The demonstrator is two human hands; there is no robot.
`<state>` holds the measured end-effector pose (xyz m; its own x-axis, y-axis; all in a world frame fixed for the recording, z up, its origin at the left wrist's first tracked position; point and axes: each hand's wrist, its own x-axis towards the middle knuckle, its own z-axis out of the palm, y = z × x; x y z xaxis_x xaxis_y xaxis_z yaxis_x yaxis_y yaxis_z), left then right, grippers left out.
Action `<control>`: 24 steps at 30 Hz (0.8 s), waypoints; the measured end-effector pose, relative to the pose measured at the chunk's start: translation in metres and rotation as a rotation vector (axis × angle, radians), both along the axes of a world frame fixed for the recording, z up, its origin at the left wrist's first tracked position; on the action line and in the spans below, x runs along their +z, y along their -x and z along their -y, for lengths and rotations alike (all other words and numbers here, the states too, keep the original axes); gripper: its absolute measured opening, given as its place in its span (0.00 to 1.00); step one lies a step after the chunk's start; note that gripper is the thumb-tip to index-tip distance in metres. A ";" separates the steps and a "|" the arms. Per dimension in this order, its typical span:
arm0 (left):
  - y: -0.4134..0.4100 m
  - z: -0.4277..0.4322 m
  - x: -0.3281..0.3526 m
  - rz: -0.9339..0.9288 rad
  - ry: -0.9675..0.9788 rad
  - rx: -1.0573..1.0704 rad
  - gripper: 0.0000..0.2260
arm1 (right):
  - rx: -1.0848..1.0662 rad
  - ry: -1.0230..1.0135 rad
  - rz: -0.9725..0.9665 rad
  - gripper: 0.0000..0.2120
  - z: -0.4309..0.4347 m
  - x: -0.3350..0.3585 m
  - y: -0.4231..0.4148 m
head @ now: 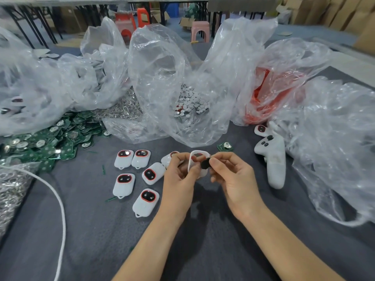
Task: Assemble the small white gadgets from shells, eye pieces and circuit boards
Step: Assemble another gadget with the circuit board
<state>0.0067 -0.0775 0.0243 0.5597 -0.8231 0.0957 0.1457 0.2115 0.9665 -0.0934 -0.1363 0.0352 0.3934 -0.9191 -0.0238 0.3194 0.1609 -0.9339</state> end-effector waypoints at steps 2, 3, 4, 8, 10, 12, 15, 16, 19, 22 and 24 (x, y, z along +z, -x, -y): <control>-0.001 -0.001 0.000 0.004 -0.020 -0.038 0.08 | -0.034 0.029 -0.053 0.06 0.000 0.000 0.000; -0.001 -0.001 0.000 0.016 -0.033 -0.055 0.09 | -0.049 0.034 -0.084 0.05 0.000 0.000 0.001; -0.001 -0.001 0.000 0.031 -0.044 -0.071 0.10 | -0.060 0.038 -0.114 0.05 0.000 0.000 0.001; 0.001 -0.002 0.002 0.051 -0.056 -0.088 0.10 | -0.084 0.064 -0.195 0.03 0.000 0.000 0.002; 0.003 -0.003 0.003 0.036 -0.056 -0.083 0.10 | -0.094 0.084 -0.210 0.03 -0.003 -0.001 0.000; 0.004 -0.002 0.004 0.034 -0.071 -0.067 0.10 | -0.105 0.103 -0.230 0.04 -0.005 -0.003 -0.003; 0.004 -0.003 0.004 0.081 -0.110 -0.033 0.08 | -0.101 0.099 -0.223 0.05 -0.006 -0.003 -0.003; 0.004 -0.003 0.004 0.098 -0.124 -0.025 0.07 | -0.096 0.090 -0.205 0.06 -0.006 -0.002 -0.003; 0.004 -0.003 0.004 0.124 -0.159 -0.018 0.05 | -0.098 0.095 -0.196 0.09 -0.004 -0.001 -0.002; 0.004 -0.003 0.004 0.111 -0.163 -0.014 0.05 | -0.086 0.085 -0.198 0.11 -0.004 -0.001 -0.001; 0.004 -0.003 0.003 0.138 -0.165 -0.020 0.06 | -0.072 0.084 -0.203 0.11 -0.003 0.000 -0.001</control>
<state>0.0028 -0.0746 0.0273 0.5342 -0.8447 0.0335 0.0118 0.0471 0.9988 -0.0927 -0.1330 0.0352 0.3212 -0.9468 -0.0181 0.1311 0.0633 -0.9893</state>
